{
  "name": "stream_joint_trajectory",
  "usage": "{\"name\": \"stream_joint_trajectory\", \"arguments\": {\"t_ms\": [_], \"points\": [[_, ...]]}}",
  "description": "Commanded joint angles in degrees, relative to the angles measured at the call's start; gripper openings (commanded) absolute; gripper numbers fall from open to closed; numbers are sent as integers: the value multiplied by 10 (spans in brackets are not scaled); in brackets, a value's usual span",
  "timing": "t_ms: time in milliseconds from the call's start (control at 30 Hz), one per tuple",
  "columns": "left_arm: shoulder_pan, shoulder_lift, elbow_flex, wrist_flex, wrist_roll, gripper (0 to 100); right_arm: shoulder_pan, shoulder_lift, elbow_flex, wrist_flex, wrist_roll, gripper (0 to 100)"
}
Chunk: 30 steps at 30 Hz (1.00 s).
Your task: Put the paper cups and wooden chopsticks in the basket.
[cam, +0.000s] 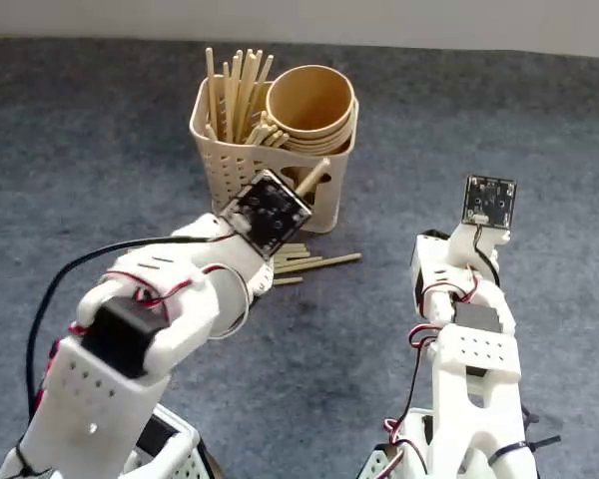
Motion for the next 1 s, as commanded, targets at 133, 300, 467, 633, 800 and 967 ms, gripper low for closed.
{"name": "stream_joint_trajectory", "arguments": {"t_ms": [133, 300, 467, 633, 800, 967], "points": [[-100, -26, -78, -167, 68, 5, -13, -7, -2, -14, 6, 10], [-144, -27, -78, -282, 101, 5, -13, -7, -2, -14, 6, 10], [-175, -26, -74, -376, 124, 5, -13, -7, -2, -14, 6, 10], [-194, 1, -34, -520, 161, 5, -21, -7, -2, -14, 6, 10], [-191, 82, -15, -631, 165, 5, -24, -7, -2, -14, 6, 10], [-190, 163, -15, -662, 165, 5, -24, -7, -2, -14, 6, 10]]}}
